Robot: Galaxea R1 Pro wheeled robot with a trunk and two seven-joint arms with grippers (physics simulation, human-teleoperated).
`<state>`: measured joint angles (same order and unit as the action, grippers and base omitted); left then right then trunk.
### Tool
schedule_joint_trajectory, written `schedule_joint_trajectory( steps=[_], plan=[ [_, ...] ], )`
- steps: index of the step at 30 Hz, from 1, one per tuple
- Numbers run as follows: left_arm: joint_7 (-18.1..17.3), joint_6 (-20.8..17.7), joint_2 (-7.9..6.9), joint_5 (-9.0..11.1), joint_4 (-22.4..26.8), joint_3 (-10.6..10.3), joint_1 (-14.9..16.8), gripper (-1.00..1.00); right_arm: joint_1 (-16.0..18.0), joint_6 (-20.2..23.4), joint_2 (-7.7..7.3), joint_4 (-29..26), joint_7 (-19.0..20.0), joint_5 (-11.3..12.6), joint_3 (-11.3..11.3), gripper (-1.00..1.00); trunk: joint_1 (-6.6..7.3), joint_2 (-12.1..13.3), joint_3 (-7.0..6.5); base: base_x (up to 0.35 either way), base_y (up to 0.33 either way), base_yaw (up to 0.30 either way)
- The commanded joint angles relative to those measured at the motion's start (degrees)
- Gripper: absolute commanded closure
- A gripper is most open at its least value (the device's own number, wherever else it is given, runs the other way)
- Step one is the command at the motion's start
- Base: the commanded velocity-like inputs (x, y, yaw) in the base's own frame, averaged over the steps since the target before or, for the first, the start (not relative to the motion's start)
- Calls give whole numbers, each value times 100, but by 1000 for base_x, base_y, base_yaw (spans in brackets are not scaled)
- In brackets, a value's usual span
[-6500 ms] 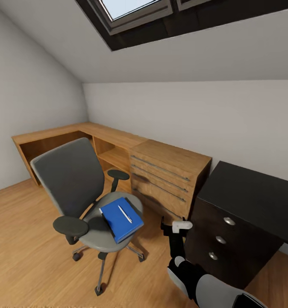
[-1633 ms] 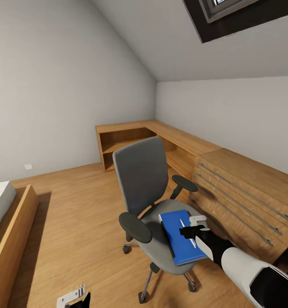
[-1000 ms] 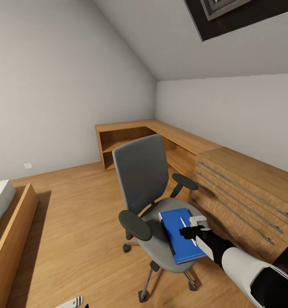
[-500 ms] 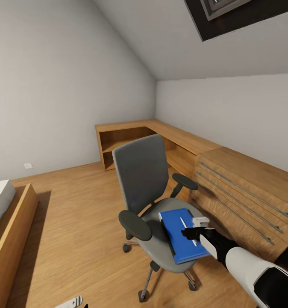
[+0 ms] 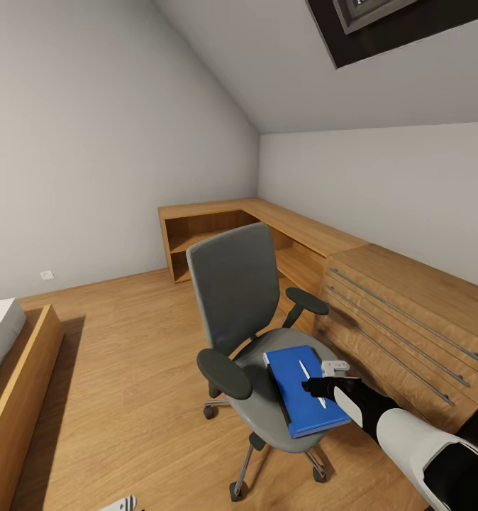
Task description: In the bedroom, organize the workspace by keeping the computer under the desk, ensuring the monitor is on the desk, placing the keyboard on the desk next to the monitor, placing the mouse on the desk next to the keyboard, moving the folder from the swivel chair onto the desk next to the mouse, stacking the notebook on top of the folder with the pen on top of the notebook, and positioning the swivel chair next to the desk.
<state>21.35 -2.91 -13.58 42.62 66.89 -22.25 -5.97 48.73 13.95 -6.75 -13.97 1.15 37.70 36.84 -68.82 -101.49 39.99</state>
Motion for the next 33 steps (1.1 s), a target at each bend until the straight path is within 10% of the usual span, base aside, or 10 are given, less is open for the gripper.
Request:
schedule_joint_trajectory(
  steps=[1,33],
  plan=[
    [42,-16,-5,27,-2,-14,0,-100,3,45,-4,-10,8,8,16,-100,0,-3,4,0,0,0],
    [58,-17,4,27,-115,-17,2,-100,4,381,16,-18,-1,6,16,-100,-66,-123,58,0,0,0]
  ],
)
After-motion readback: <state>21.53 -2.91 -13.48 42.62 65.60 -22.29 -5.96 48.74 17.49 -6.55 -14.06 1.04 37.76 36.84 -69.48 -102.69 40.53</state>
